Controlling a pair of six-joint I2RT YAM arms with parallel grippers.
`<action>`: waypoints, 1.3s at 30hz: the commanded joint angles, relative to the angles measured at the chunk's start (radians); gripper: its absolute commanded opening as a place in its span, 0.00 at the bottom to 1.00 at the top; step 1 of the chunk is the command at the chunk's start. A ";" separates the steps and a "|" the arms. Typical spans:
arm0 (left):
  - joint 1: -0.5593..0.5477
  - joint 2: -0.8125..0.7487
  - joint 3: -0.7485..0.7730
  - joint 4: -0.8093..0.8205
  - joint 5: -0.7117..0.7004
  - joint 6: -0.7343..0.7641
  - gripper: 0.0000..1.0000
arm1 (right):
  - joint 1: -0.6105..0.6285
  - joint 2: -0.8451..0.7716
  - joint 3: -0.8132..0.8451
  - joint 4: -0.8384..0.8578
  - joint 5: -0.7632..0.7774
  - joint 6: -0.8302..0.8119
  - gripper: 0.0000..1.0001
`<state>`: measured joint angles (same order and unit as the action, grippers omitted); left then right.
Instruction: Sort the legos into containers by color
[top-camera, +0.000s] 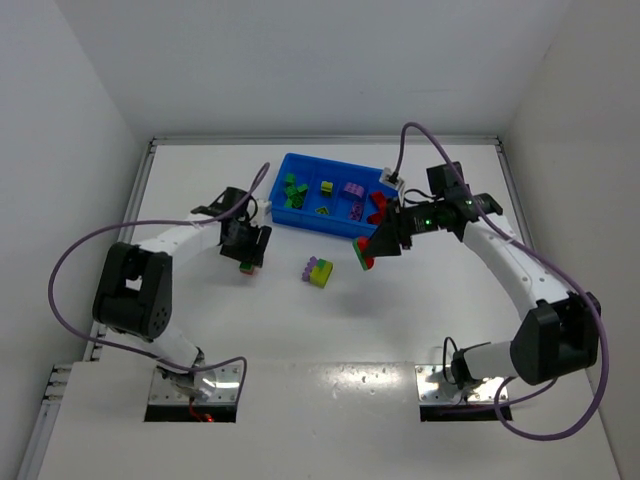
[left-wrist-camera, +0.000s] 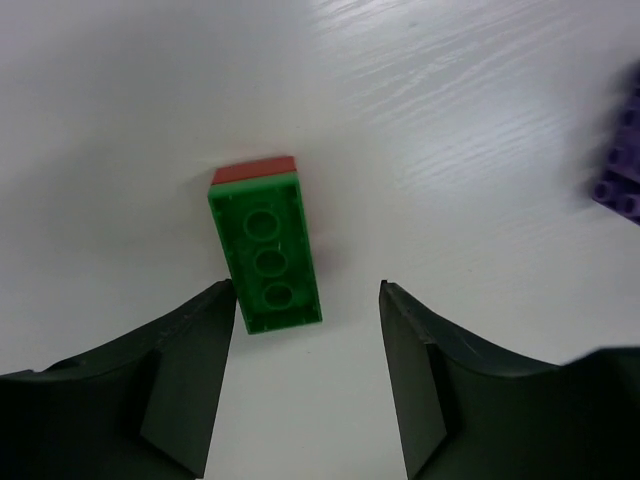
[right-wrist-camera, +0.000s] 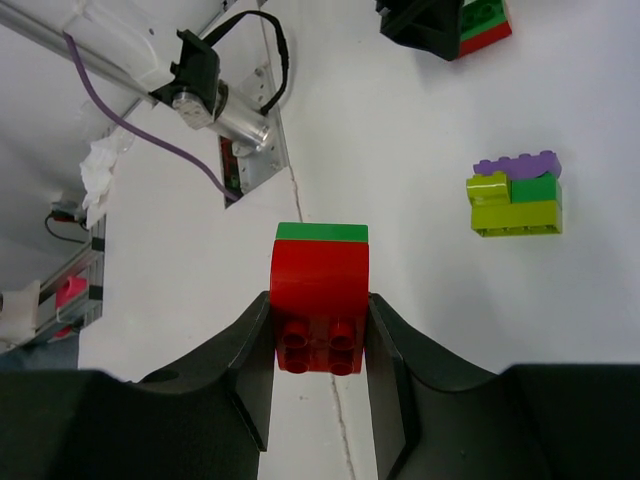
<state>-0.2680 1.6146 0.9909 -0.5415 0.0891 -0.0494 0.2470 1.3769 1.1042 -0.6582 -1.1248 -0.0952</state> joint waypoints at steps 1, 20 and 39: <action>-0.008 -0.137 0.008 -0.002 0.134 0.003 0.65 | 0.003 -0.036 -0.020 0.080 -0.015 0.038 0.05; -0.071 -0.342 0.003 0.109 1.190 0.013 0.65 | 0.162 0.227 0.140 0.103 -0.296 0.072 0.05; -0.145 -0.285 0.097 0.109 1.181 0.003 0.69 | 0.276 0.369 0.289 0.069 -0.274 0.061 0.05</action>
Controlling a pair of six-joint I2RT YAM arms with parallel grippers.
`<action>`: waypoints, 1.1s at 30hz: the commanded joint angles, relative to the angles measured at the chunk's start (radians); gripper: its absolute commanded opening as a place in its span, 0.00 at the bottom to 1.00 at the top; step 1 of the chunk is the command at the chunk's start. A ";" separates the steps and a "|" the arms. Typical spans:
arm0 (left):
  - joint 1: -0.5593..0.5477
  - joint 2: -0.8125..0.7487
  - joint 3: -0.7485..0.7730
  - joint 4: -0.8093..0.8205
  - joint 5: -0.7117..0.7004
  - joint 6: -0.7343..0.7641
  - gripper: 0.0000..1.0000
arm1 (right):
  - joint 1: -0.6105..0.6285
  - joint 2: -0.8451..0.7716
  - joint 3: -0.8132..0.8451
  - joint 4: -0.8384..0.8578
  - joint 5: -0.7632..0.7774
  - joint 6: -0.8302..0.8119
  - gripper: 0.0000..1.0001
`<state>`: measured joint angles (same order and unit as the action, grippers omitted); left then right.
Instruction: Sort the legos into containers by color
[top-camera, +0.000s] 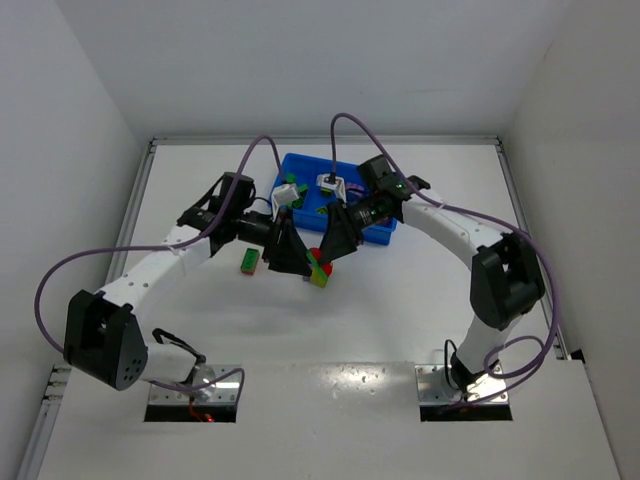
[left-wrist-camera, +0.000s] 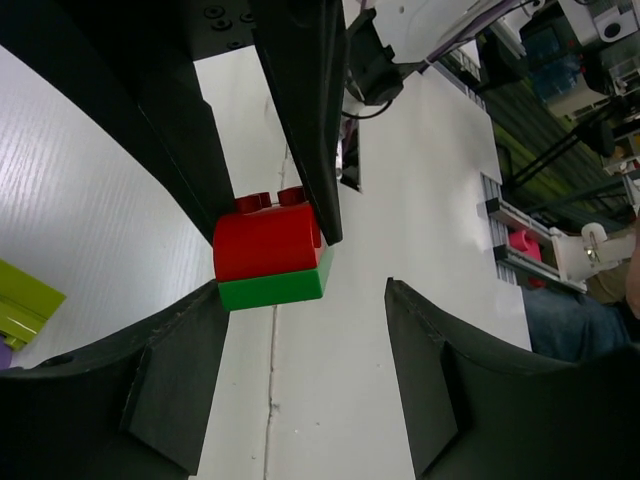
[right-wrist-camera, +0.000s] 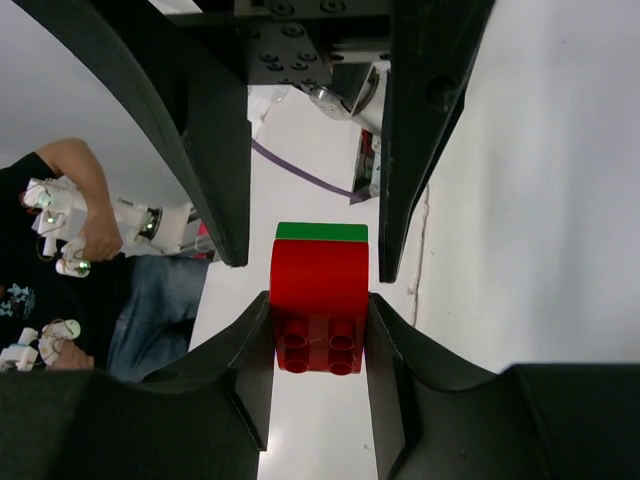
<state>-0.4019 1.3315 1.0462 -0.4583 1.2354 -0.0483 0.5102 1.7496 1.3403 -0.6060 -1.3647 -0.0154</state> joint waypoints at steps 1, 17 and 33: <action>-0.011 -0.002 0.041 0.026 0.035 0.002 0.69 | 0.013 0.005 0.065 0.017 -0.034 -0.018 0.05; -0.011 0.006 0.019 0.063 0.035 -0.027 0.16 | 0.056 0.014 0.076 0.017 0.022 -0.018 0.05; -0.011 -0.224 -0.209 0.135 -0.102 -0.081 0.00 | -0.214 -0.122 0.011 0.146 0.091 0.045 0.04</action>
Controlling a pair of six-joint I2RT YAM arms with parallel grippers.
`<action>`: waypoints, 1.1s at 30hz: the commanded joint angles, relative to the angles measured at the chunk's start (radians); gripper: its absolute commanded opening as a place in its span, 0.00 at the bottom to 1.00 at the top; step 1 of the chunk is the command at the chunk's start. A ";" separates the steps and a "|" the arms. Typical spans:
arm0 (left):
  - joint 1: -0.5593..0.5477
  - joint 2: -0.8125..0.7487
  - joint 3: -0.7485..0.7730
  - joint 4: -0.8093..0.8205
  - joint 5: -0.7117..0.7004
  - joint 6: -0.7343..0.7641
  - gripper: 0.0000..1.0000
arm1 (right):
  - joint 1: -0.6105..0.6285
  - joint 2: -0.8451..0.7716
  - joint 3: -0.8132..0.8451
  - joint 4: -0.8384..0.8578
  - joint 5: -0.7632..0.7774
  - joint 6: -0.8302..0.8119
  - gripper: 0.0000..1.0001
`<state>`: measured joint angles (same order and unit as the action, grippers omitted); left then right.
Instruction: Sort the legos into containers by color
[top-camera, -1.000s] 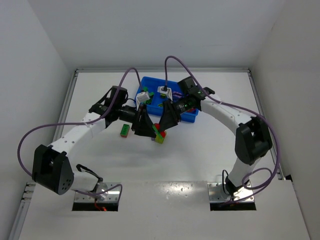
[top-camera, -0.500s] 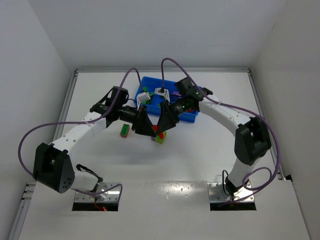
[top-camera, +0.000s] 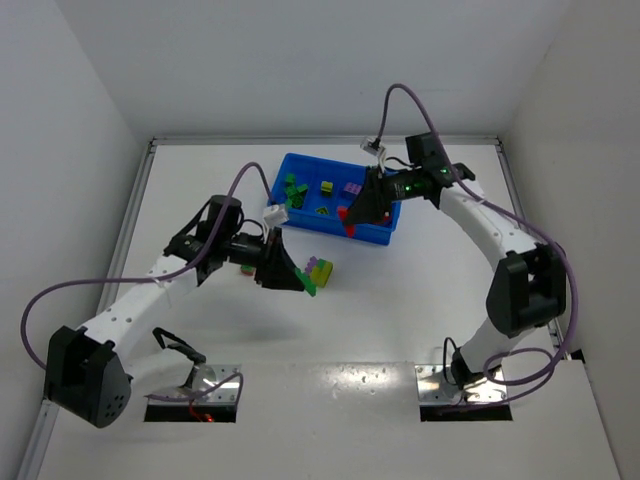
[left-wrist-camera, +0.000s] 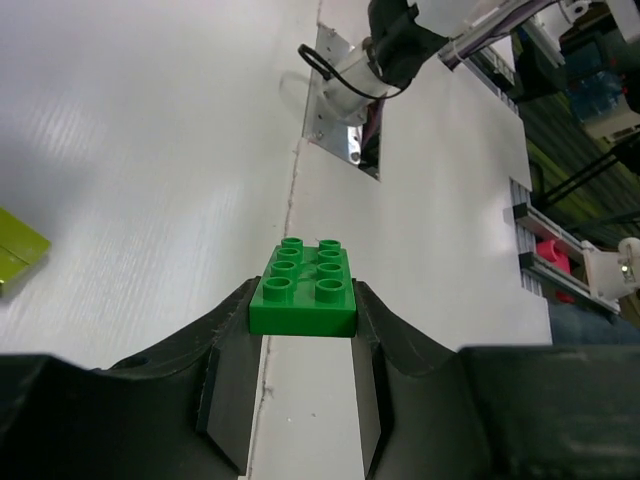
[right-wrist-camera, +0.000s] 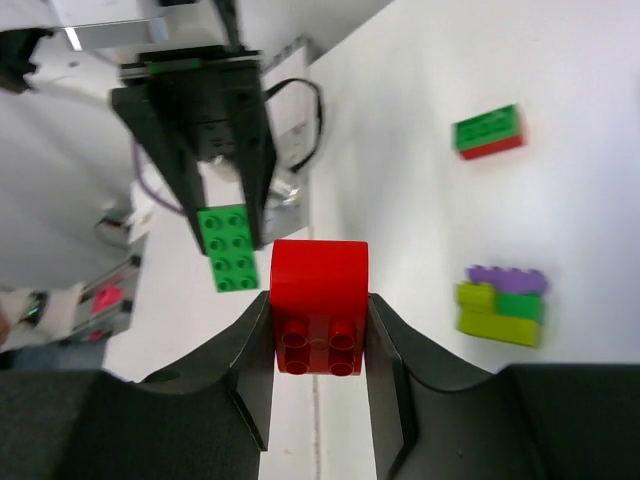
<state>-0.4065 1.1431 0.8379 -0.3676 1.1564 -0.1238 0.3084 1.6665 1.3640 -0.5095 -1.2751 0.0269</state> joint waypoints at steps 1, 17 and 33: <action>0.003 -0.049 0.000 0.044 -0.040 -0.005 0.00 | -0.038 -0.039 -0.022 0.039 0.054 -0.014 0.04; 0.041 0.075 0.240 0.016 -0.618 -0.037 0.00 | -0.104 0.047 -0.148 0.376 0.959 0.074 0.04; 0.041 0.291 0.400 0.025 -0.757 -0.034 0.00 | -0.104 0.213 -0.080 0.422 1.043 0.111 0.62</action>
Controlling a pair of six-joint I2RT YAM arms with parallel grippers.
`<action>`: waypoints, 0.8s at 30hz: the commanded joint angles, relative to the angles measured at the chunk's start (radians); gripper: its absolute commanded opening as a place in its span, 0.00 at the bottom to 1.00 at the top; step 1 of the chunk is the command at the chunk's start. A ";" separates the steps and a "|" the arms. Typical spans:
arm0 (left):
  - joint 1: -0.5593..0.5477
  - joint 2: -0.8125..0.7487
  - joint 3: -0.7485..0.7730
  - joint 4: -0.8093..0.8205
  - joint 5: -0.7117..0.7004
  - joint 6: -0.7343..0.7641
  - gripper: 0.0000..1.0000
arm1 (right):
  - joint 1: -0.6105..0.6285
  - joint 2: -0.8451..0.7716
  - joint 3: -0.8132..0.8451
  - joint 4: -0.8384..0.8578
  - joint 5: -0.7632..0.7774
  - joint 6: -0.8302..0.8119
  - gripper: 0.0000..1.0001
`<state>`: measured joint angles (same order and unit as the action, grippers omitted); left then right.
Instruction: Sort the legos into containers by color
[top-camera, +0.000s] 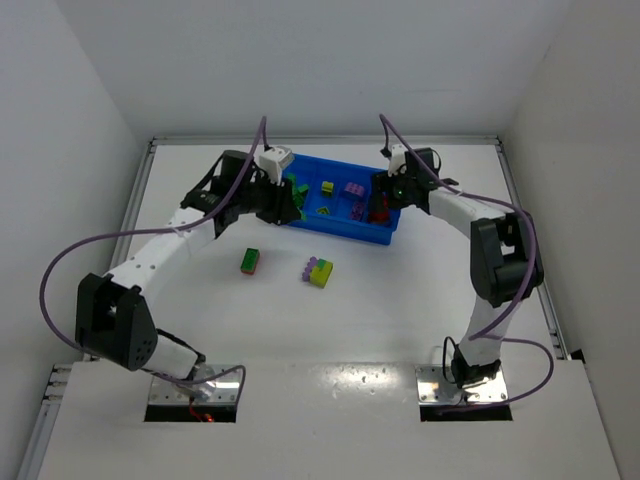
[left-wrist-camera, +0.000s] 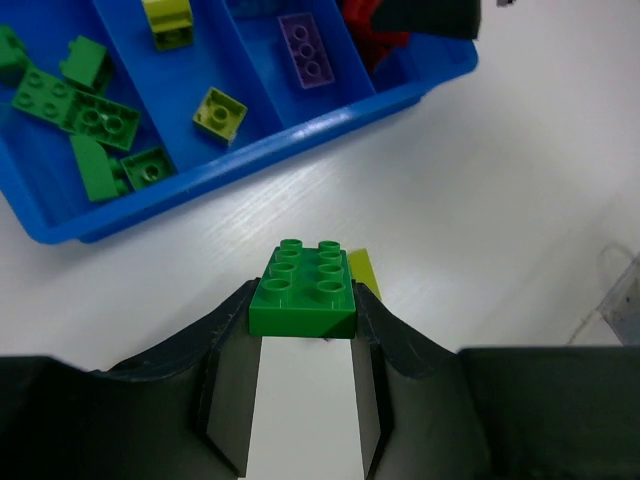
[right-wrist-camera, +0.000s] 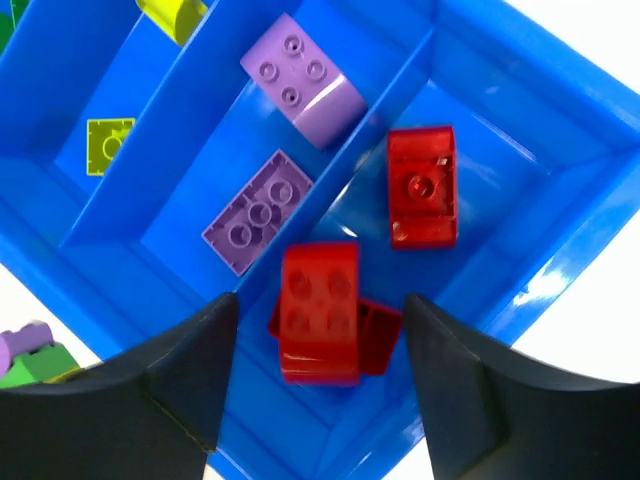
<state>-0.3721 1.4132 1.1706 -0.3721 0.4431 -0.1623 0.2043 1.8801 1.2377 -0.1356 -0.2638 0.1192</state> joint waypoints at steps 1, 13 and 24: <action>0.007 0.058 0.080 0.045 -0.066 0.004 0.00 | 0.000 -0.021 0.036 0.048 0.032 0.028 0.69; 0.025 0.496 0.423 0.058 -0.239 0.035 0.06 | 0.009 -0.383 -0.050 -0.013 -0.104 0.094 0.83; 0.035 0.678 0.615 0.035 -0.435 0.035 0.30 | 0.000 -0.588 -0.136 -0.124 -0.106 0.030 0.83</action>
<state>-0.3481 2.0846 1.7229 -0.3447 0.0799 -0.1352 0.2054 1.3056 1.1324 -0.2146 -0.3641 0.1699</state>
